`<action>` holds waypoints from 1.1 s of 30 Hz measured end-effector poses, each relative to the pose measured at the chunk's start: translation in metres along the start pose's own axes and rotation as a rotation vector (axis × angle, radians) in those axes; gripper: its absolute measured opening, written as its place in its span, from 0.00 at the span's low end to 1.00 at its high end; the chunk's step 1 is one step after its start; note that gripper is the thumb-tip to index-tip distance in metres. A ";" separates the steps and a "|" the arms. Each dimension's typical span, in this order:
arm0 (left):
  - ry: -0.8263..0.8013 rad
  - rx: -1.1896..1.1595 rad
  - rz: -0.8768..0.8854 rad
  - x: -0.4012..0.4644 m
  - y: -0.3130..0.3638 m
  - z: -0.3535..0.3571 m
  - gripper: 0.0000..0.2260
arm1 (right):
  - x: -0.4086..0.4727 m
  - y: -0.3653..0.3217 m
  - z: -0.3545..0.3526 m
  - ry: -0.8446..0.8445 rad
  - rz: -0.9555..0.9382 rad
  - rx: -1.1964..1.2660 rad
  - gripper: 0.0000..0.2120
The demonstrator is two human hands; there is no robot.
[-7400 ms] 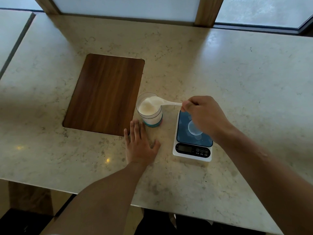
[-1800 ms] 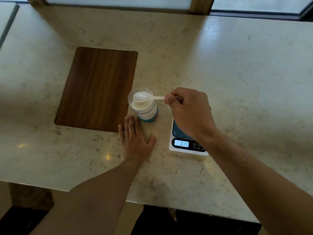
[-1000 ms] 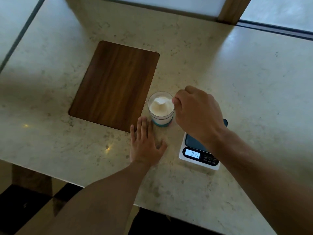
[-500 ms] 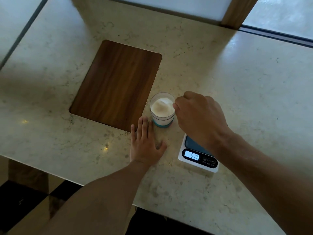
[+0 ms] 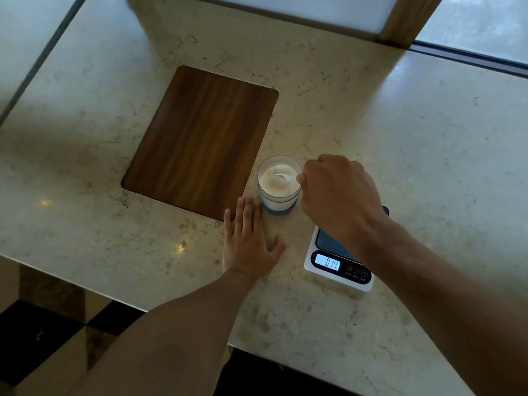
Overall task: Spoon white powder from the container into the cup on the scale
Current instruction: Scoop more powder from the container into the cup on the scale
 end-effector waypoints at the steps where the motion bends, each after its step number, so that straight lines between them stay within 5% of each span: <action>1: 0.001 0.000 0.001 0.000 0.000 0.000 0.42 | 0.001 0.001 0.001 -0.005 0.013 -0.005 0.07; 33: -0.034 0.041 -0.010 0.000 0.001 -0.002 0.42 | 0.008 0.026 0.016 -0.108 0.255 0.275 0.15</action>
Point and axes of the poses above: each hand's wrist, its own x-axis towards the middle knuckle, its own z-axis out of the palm, y = z × x, the point moved 6 cm from there along x, towards the middle knuckle, and after that the axes turned 3 degrees about x, right-handed, at the moved point
